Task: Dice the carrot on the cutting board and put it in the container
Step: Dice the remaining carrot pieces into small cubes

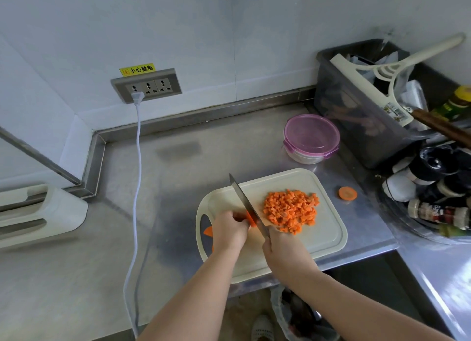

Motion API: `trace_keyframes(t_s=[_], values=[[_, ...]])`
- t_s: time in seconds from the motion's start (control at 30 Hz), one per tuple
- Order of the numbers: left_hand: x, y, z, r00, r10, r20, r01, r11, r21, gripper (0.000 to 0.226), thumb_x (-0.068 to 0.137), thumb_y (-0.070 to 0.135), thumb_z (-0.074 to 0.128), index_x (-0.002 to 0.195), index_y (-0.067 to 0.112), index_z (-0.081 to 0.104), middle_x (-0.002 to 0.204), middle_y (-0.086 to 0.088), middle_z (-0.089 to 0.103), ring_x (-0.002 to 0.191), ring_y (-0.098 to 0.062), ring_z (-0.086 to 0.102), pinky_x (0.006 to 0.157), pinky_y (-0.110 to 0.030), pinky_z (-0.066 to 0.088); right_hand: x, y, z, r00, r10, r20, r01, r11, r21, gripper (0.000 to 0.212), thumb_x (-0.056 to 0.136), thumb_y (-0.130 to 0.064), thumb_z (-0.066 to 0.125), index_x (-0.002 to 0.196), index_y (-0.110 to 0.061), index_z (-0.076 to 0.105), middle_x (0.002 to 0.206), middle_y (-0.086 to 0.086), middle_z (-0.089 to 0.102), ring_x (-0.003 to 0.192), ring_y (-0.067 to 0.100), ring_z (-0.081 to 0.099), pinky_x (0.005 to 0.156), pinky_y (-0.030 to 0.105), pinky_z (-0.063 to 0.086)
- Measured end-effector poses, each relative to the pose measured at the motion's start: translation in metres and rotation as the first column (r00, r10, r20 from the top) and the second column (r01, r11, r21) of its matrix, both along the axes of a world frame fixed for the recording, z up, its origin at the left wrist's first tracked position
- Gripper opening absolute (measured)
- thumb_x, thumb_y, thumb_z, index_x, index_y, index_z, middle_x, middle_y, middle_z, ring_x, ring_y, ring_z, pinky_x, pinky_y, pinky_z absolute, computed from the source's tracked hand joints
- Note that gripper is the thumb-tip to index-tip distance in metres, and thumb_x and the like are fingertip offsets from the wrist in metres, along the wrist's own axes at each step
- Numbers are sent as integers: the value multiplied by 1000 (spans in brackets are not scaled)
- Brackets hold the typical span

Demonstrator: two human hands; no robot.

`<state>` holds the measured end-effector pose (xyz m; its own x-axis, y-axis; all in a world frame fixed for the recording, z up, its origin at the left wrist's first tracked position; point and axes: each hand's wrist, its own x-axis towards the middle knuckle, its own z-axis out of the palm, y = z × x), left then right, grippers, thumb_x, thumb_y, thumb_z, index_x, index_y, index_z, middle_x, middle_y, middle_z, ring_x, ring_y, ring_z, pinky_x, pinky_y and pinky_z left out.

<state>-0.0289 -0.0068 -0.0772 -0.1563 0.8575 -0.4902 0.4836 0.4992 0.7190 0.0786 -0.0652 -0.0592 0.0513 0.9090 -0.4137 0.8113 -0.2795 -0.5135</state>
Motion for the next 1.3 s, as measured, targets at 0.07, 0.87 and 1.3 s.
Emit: trace_keyframes(t_s=[0.07, 0.87, 1.3], values=[[0, 1, -1, 1000, -2, 7, 2, 1000, -3, 10, 83, 12, 64, 75, 18, 67, 76, -5, 68, 76, -21, 61, 65, -26, 41, -1, 0, 0, 1000, 2, 1, -2, 1000, -5, 21, 99, -18, 36, 105, -14, 56, 88, 2, 60, 84, 20, 62, 75, 31, 53], [-3, 5, -5, 999, -16, -42, 15, 999, -30, 10, 87, 17, 63, 94, 16, 70, 82, 4, 62, 80, -14, 57, 68, -25, 41, -8, 5, -18, 997, -1, 78, 7, 996, -86, 22, 100, -15, 36, 111, -19, 54, 92, 1, 61, 83, 18, 63, 79, 34, 57], [-2, 4, 0, 998, -24, -64, 22, 999, -36, 5, 87, 14, 61, 87, 16, 67, 80, 2, 63, 78, -16, 58, 63, -24, 40, -5, 9, -19, 998, 7, 61, -1, 996, -88, 23, 101, -14, 35, 114, -15, 54, 90, 1, 57, 80, 16, 58, 67, 25, 47]])
